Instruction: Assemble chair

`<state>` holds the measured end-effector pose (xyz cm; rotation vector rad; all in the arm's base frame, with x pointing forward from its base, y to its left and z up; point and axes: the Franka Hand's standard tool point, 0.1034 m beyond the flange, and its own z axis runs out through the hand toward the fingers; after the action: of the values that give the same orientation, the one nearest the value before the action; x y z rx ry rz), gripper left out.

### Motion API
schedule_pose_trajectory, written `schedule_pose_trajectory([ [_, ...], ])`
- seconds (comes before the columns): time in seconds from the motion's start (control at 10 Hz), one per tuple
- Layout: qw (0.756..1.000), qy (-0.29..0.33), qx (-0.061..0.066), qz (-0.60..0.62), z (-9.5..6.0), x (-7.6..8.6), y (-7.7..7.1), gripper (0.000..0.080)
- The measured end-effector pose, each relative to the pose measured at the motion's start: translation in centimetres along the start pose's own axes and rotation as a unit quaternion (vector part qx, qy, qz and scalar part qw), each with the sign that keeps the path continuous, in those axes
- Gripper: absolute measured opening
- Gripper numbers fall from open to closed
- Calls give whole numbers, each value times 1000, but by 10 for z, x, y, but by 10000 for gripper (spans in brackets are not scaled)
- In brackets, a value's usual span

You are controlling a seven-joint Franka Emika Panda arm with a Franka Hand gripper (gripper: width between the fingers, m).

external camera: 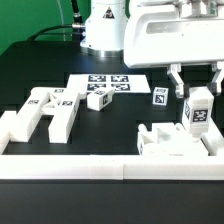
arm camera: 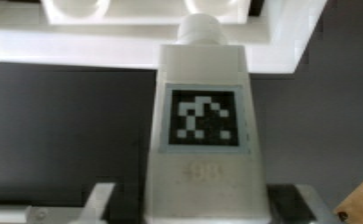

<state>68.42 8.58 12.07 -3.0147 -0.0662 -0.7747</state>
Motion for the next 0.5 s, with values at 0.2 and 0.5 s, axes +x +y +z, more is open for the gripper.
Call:
schedule_pose_trajectory([
  [0.2,1000,-3,1,-4,4,-4,-3,291],
  [0.5,1000,-7,0,-9,7,-8,-4,291],
])
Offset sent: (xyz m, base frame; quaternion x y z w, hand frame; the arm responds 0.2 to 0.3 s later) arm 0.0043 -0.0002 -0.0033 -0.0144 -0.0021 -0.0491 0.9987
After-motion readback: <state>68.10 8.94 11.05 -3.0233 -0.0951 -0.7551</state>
